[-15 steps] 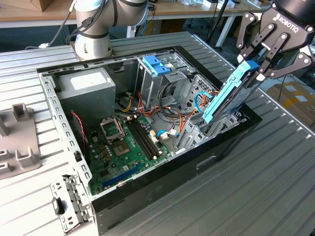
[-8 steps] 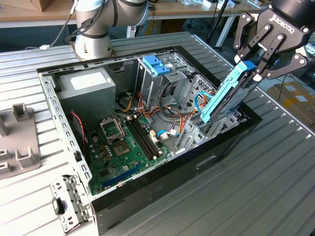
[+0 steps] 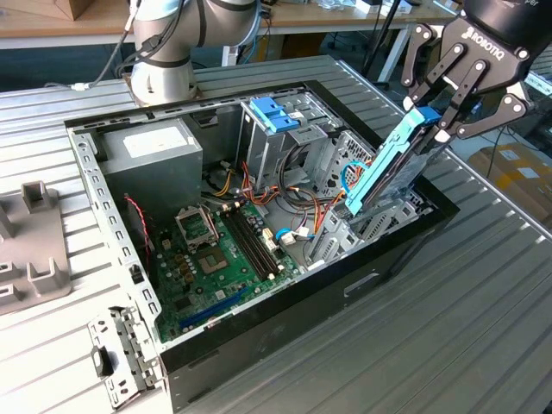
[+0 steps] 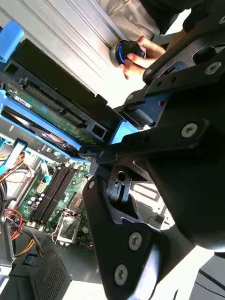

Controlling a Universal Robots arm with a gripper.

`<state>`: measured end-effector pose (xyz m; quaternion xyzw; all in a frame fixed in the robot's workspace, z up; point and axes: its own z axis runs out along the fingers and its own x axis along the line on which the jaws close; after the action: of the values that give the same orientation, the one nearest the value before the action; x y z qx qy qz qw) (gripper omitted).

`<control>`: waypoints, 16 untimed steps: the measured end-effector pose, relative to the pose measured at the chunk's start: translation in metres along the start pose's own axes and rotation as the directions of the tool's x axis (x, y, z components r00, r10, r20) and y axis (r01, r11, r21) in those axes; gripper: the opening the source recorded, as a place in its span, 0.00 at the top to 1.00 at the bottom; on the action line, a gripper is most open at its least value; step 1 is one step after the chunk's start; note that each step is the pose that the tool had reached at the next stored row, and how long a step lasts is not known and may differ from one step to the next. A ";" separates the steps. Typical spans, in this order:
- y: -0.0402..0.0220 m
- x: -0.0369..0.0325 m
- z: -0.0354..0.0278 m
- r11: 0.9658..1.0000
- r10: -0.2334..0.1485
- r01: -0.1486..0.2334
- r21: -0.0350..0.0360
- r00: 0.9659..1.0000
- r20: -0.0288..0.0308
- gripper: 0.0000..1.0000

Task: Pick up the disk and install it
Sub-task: 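Insert the disk into the insertion slot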

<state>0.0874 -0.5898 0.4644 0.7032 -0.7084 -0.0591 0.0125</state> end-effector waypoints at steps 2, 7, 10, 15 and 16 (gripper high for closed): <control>0.0000 -0.0018 0.0019 1.000 0.000 0.000 0.000 1.000 0.000 0.63; -0.0002 -0.0070 0.0073 1.000 0.000 0.000 0.000 1.000 0.000 0.63; -0.0004 -0.0078 0.0103 1.000 0.000 0.000 0.000 1.000 0.000 0.63; -0.0006 -0.0084 0.0159 1.000 0.000 0.000 0.000 1.000 0.000 0.63; -0.0006 -0.0083 0.0166 1.000 0.000 0.000 0.000 1.000 0.000 0.63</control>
<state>0.0864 -0.5804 0.4484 0.7032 -0.7085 -0.0590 0.0125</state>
